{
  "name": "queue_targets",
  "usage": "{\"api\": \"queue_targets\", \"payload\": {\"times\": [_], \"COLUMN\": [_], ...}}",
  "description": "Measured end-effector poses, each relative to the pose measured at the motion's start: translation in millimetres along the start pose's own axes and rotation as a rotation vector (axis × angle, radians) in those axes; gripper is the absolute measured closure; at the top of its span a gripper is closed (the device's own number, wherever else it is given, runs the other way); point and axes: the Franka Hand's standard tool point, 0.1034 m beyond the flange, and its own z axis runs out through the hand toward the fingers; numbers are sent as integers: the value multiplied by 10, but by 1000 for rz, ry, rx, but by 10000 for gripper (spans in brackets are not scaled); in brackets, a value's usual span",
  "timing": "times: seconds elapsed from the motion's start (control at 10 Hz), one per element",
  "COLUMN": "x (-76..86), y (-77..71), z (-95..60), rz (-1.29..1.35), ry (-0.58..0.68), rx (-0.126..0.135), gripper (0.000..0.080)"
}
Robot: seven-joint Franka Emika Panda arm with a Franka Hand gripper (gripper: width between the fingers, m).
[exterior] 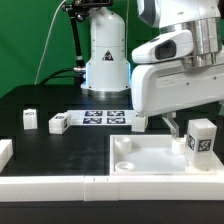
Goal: Assemble one leg
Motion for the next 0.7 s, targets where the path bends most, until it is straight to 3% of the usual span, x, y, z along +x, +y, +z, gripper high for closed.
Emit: {"api": "queue_targets", "payload": {"times": [0.2,0.7], "x": [-24,50], "y": [83,66], "z": [-17,-35], "rz": [7,43], "ry": [-129,-128], "rx": [24,24], "gripper": [151,151]}}
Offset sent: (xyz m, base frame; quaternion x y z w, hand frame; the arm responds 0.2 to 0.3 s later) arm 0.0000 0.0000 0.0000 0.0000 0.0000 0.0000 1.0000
